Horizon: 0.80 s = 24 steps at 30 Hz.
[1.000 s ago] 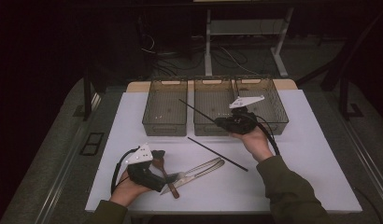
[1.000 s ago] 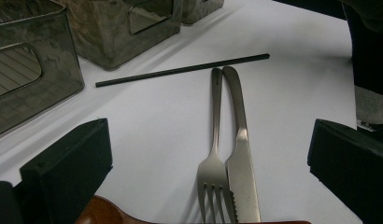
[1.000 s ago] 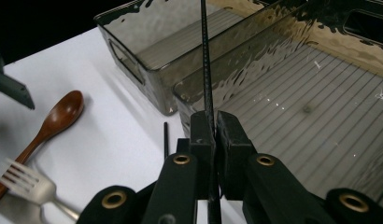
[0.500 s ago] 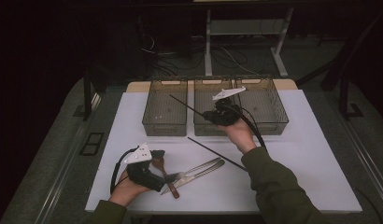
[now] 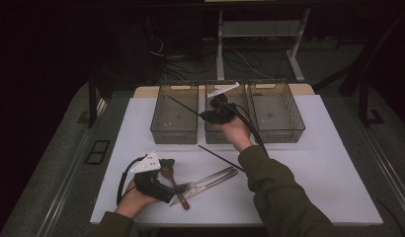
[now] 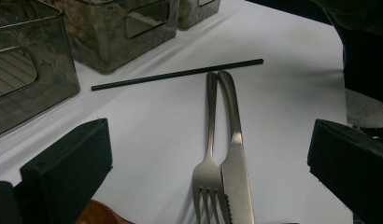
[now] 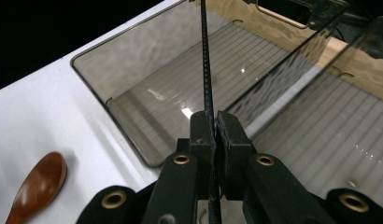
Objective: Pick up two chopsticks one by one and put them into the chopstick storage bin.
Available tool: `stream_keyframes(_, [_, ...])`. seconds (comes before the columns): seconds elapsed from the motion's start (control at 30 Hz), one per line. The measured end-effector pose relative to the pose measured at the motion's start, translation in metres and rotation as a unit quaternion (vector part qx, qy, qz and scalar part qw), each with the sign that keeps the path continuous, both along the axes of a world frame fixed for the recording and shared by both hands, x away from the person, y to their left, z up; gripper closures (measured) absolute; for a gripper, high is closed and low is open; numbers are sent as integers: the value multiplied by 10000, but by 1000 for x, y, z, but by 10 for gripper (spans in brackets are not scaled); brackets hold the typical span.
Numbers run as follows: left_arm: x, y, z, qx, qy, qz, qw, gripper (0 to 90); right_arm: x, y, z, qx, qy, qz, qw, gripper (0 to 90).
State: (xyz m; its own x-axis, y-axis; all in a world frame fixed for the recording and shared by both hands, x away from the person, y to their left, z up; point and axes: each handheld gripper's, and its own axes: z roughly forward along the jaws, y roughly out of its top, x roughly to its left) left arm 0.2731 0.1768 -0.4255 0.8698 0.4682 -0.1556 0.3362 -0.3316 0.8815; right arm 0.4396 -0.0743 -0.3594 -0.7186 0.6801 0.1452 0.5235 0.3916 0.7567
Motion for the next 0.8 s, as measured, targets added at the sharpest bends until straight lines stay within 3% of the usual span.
stream_keyframes(0.4, [-1,-1,1,-28,-19,-53,10000,0,28,40,-11,-190,284,-163,9993,847])
stream_keyframes(0.8, [-2,-2,1,-39,-6,-88,10000,0,36,63,-13,-384,310,-183,9986,837])
